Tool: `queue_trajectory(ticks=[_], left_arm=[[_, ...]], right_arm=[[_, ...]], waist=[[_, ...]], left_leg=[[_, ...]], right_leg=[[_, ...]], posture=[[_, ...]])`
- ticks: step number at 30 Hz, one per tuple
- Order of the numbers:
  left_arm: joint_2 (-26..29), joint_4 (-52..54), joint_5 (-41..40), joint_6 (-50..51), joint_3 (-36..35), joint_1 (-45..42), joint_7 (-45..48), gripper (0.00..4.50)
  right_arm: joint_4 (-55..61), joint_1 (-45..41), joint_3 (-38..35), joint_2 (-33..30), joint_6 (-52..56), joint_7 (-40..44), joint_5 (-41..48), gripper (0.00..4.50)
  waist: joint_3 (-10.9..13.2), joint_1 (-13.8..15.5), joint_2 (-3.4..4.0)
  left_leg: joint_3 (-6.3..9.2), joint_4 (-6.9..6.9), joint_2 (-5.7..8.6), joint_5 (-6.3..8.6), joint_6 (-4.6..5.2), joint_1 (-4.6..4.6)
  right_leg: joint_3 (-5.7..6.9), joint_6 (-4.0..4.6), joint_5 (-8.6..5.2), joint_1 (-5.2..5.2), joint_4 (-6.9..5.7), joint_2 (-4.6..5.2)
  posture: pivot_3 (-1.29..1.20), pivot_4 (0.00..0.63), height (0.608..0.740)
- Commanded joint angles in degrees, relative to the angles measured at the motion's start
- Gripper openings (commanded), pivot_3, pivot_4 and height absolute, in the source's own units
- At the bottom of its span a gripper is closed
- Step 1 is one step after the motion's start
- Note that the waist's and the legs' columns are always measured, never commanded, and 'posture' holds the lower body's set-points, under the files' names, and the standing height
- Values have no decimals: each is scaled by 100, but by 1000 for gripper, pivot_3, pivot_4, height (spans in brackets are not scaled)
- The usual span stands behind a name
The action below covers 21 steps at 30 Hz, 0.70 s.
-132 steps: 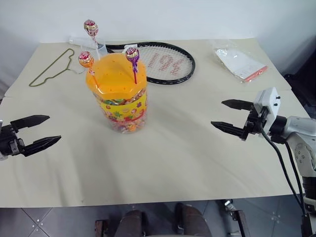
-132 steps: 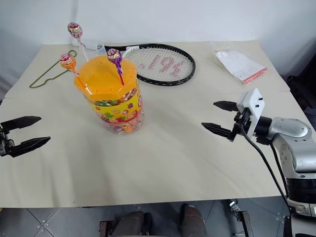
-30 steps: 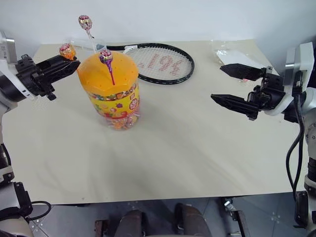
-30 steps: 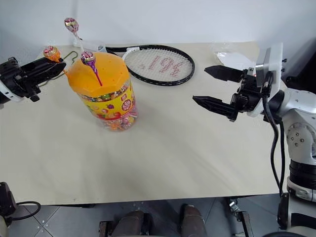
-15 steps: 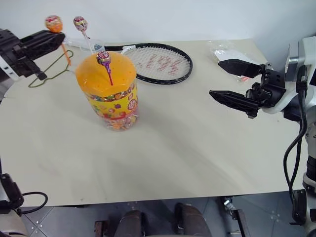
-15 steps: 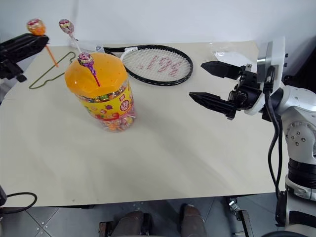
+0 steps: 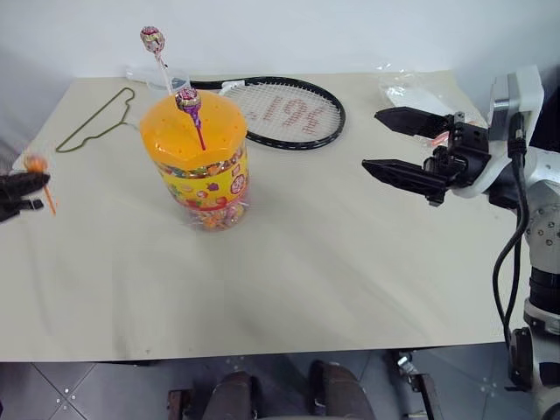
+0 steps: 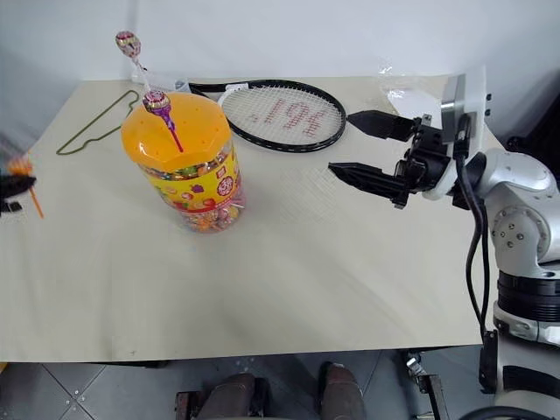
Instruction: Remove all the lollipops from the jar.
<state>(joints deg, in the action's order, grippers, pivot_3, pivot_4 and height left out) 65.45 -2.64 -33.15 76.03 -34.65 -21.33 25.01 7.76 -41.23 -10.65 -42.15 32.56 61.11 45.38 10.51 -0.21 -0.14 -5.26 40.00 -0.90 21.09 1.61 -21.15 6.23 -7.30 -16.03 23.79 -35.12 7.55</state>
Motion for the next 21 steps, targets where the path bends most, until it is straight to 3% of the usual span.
queue_trajectory(ticks=[1,6,11,12,21], left_arm=[[168,-286,294,202,306,216,-8,22],[400,-777,703,152,1253,215,62,22],[258,-1231,779,354,1487,-401,69,22],[278,-1270,774,377,1548,-451,124,541],[596,-1136,856,547,1764,-671,339,3316]], right_arm=[[56,-115,-66,9,-117,59,-3,4500],[95,-65,-84,30,-122,60,7,4500],[136,-48,-116,-22,-61,41,29,4500],[136,-52,-120,-35,-55,41,26,4500],[188,-14,-200,-147,-22,12,35,4500]], waist=[[0,5,-2],[-1,8,-4],[-1,13,-4],[-2,8,-5],[-1,-7,-5]], left_leg=[[0,-1,1,0,-1,-4],[-5,-1,2,2,-3,-7],[-7,0,5,2,-4,-9],[-11,2,8,2,-4,-9],[-15,1,10,2,-4,-8]], right_leg=[[-1,0,0,5,-1,-3],[3,1,-1,5,-1,0],[0,1,-1,11,-8,-2],[1,1,-1,11,-9,-2],[-5,2,-1,17,-11,-5]], posture=[[0,150,740],[0,150,740],[0,150,740],[0,150,740],[0,150,740]])
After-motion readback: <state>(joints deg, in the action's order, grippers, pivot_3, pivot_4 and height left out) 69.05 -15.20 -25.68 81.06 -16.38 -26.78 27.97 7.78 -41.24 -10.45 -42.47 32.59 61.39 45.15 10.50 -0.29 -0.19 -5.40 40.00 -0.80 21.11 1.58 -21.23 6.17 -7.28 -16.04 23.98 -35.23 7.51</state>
